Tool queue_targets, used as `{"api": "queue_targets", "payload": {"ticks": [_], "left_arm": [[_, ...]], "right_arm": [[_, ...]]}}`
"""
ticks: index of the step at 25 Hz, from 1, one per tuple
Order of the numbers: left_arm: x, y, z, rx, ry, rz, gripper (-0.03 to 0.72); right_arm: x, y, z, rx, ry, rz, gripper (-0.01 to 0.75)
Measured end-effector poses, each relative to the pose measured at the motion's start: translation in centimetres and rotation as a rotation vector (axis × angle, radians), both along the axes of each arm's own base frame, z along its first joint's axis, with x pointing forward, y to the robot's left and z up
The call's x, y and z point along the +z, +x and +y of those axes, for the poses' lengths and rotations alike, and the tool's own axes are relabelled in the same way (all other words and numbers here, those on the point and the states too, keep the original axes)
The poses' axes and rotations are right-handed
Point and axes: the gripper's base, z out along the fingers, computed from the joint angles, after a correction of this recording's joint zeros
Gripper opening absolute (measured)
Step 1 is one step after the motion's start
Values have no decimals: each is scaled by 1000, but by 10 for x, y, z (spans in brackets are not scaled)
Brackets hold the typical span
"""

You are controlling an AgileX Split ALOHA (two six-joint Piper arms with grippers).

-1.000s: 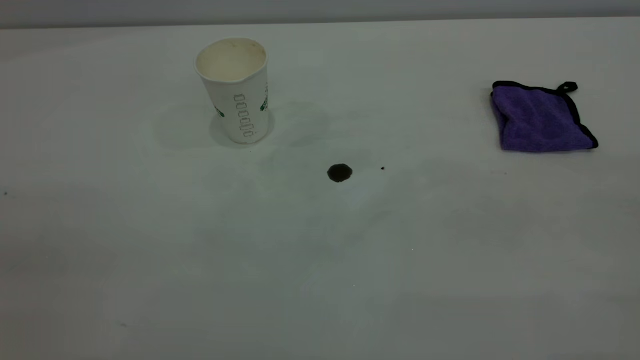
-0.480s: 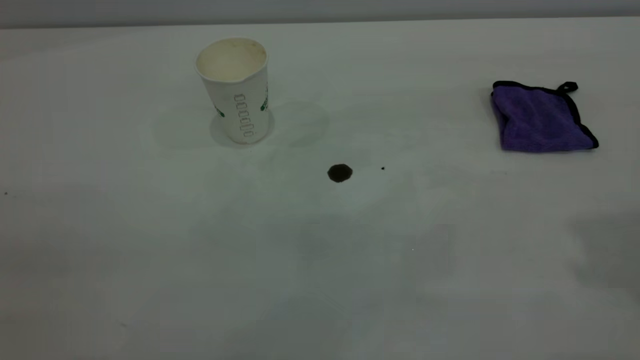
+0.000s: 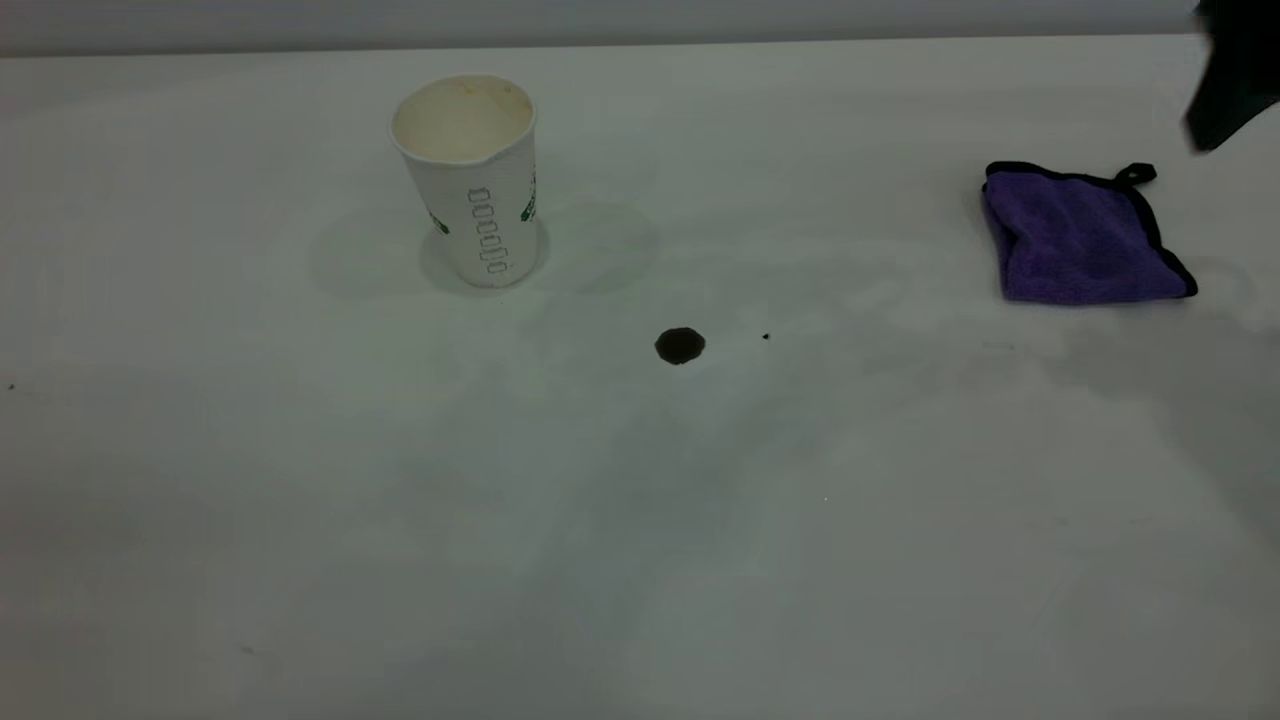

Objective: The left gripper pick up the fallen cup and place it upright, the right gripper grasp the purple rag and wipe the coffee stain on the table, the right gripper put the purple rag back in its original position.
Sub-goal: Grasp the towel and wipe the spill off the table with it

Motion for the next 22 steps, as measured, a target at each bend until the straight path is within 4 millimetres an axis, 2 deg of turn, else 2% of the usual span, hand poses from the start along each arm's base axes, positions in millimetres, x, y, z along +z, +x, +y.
{"api": "queue_targets", "payload": {"ticks": [5, 9, 17, 22], "left_arm": [[0, 0, 0, 0, 0, 0, 443], [0, 0, 0, 0, 0, 0, 443], [0, 0, 0, 0, 0, 0, 443], [0, 0, 0, 0, 0, 0, 443]], "right_arm": [[-43, 29, 16, 59, -8, 52, 669], [-65, 50, 18, 73, -10, 72, 669], [-89, 81, 18, 131, -42, 60, 656], [-109, 93, 17, 157, -66, 71, 629]]}}
